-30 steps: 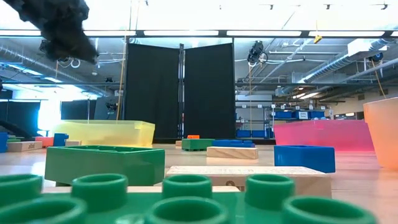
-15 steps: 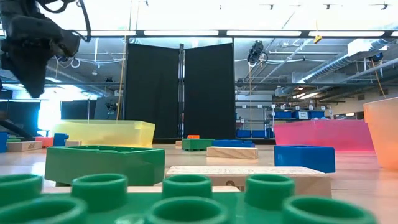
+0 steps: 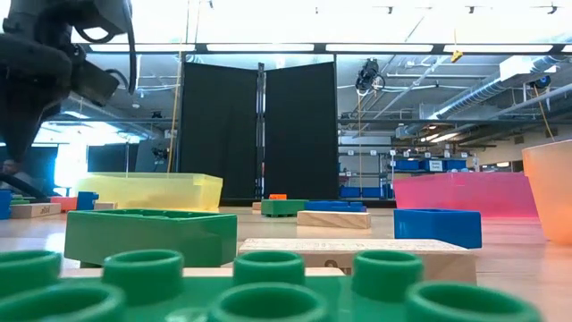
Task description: Sort blocks by size
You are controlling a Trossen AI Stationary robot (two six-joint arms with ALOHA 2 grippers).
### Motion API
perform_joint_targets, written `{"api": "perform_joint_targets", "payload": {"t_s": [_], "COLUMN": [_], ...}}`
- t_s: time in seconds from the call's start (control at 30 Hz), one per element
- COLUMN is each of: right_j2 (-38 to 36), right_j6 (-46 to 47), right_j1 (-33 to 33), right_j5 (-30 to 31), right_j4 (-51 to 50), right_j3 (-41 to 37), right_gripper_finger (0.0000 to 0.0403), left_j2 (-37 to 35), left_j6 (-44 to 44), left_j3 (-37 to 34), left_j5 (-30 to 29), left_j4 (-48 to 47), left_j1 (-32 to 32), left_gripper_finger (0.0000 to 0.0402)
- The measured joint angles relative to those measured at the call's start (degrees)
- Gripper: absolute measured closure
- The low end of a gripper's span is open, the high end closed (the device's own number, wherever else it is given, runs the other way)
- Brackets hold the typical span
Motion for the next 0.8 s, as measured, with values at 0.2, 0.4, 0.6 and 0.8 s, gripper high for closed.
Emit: {"api": "perform_joint_targets", "payload": {"t_s": [0.2,0.4,0.6,0.8], "right_j2": [0.02,0.02,0.02,0.02], "right_j6": [0.00,0.03,-1.04,-3.58], "right_j1": [-0.24,-0.49,-1.55,-1.88], "right_j5": [0.97,3.76,4.54,4.62], "right_j4": [2.11,2.39,4.92,7.83], "right_j3": [0.02,0.00,0.00,0.00], "right_gripper_finger": [0.0193,0.0198,0.0199,0.0204], "left_j2": [3.53,6.80,7.77,7.69], "left_j6": [-2.93,-7.18,-6.84,-6.96], "left_j3": [-0.02,-0.99,-6.40,-10.28], "left_j5": [-6.19,-9.39,-7.17,-6.68], "left_j4": [-0.76,-0.68,5.43,10.17], "left_j1": [0.47,5.48,12.08,16.58], "left_gripper_finger": [0.0121,0.0108,0.0108,0.0108]}}
